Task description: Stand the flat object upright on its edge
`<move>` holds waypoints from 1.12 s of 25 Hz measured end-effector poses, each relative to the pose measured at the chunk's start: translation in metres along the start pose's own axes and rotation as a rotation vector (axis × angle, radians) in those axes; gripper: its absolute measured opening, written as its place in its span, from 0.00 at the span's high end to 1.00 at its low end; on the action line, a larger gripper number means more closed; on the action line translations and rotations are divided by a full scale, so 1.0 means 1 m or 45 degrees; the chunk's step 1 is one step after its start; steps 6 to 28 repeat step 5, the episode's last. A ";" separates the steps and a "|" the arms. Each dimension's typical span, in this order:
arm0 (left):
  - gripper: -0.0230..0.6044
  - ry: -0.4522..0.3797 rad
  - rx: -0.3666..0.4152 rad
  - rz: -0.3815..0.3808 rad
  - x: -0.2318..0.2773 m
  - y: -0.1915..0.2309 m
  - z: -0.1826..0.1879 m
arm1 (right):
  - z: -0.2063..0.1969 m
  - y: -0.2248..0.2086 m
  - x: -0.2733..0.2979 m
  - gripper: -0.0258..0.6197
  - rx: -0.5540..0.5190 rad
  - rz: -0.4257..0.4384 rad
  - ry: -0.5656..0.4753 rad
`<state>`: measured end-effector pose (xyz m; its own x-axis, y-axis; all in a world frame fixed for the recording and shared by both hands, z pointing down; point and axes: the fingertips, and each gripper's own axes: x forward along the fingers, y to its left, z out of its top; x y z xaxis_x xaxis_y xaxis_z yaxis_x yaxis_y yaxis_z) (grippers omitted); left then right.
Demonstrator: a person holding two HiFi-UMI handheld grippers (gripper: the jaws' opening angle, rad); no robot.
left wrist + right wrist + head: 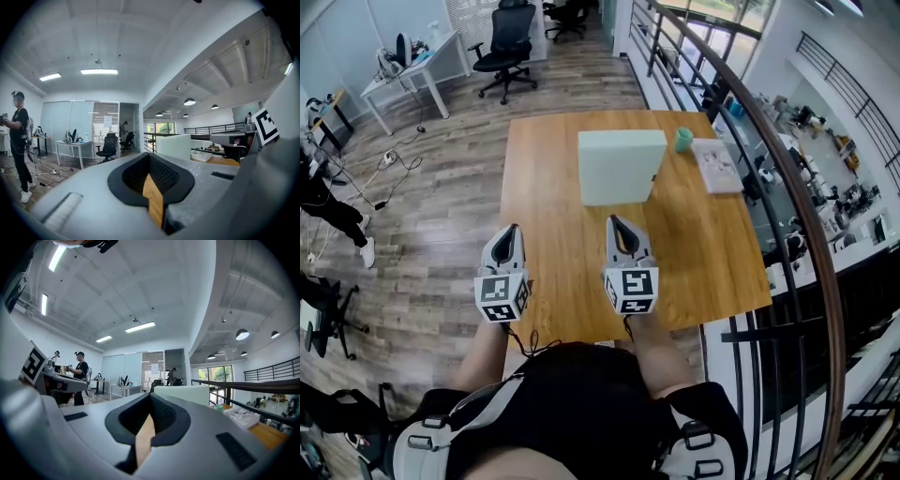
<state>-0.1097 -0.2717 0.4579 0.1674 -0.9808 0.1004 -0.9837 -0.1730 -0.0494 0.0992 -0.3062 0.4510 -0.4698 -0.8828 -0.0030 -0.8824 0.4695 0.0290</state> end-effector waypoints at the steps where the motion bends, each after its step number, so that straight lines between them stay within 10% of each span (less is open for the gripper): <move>1: 0.96 0.000 -0.001 0.002 0.000 0.000 0.000 | 0.000 0.000 0.000 0.95 0.004 -0.001 0.002; 28: 0.96 0.011 -0.001 0.004 0.000 -0.002 -0.001 | 0.000 -0.003 0.002 0.95 0.014 -0.005 0.011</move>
